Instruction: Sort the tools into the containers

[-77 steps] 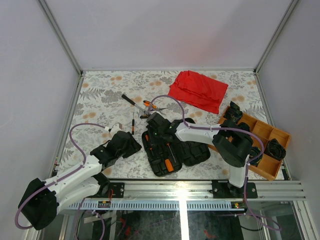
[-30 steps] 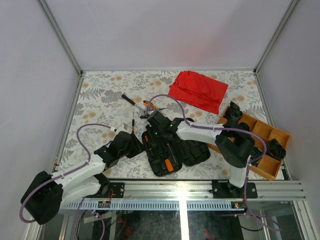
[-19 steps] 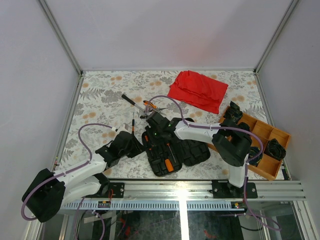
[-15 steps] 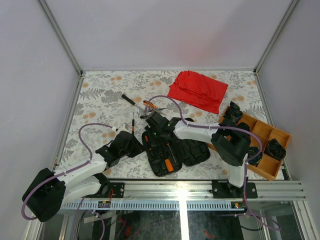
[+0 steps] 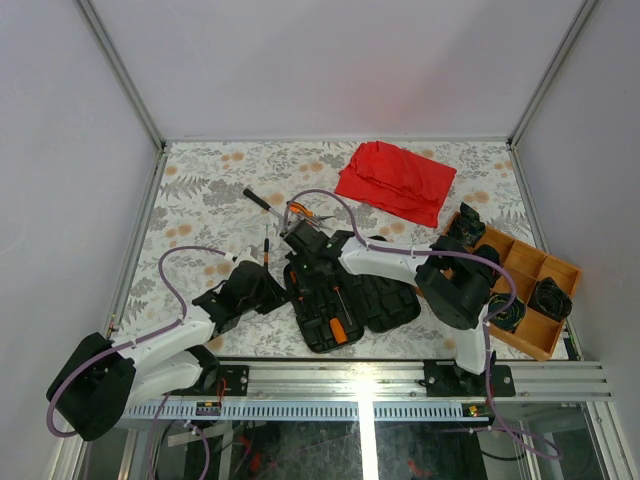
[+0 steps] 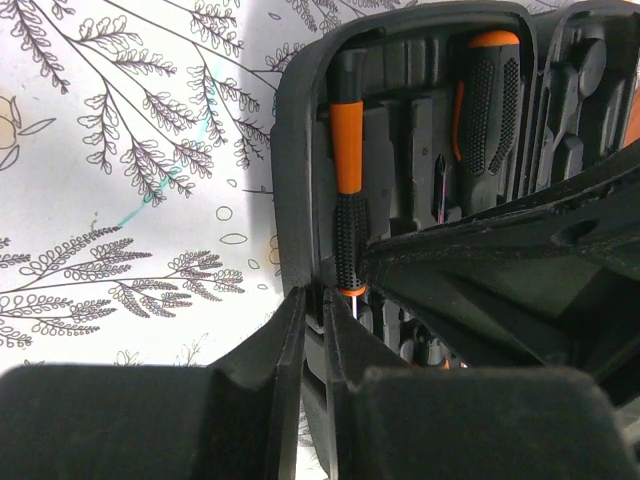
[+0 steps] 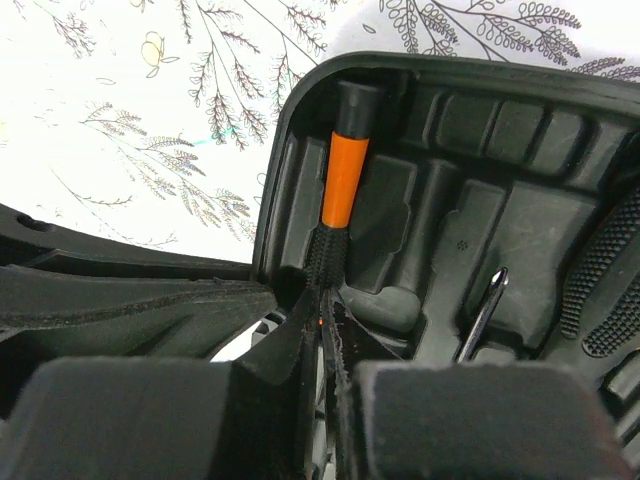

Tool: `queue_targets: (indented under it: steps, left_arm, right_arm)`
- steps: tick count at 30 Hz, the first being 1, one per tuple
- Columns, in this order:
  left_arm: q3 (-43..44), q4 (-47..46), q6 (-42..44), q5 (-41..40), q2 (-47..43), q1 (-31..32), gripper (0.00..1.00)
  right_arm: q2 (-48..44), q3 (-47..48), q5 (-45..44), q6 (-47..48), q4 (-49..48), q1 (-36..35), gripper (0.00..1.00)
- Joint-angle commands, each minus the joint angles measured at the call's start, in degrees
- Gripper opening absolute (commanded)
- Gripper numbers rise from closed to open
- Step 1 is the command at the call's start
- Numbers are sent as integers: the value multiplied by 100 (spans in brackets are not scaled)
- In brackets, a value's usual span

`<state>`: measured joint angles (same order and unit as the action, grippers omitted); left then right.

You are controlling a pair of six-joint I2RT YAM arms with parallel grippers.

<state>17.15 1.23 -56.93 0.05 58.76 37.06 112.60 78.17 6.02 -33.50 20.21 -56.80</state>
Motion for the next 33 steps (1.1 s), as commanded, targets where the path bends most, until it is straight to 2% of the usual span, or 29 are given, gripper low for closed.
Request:
queue_targets:
  steps: [1, 3, 20, 33]
  left_arm:
    - [-98, -223, 132, 116, 162, -15, 4]
    - [-63, -238, 167, 133, 223, -14, 0]
    - [-44, -444, 310, 240, 517, -7, 0]
    - [-89, -631, 340, 283, 641, 47, 0]
  right_arm:
    - [372, 290, -307, 183, 427, -229, 4]
    - [479, 369, -283, 221, 568, -269, 2]
    - [1407, 908, -588, 355, 1476, -605, 0]
    - [2374, 471, -216, 217, 1113, -794, 0]
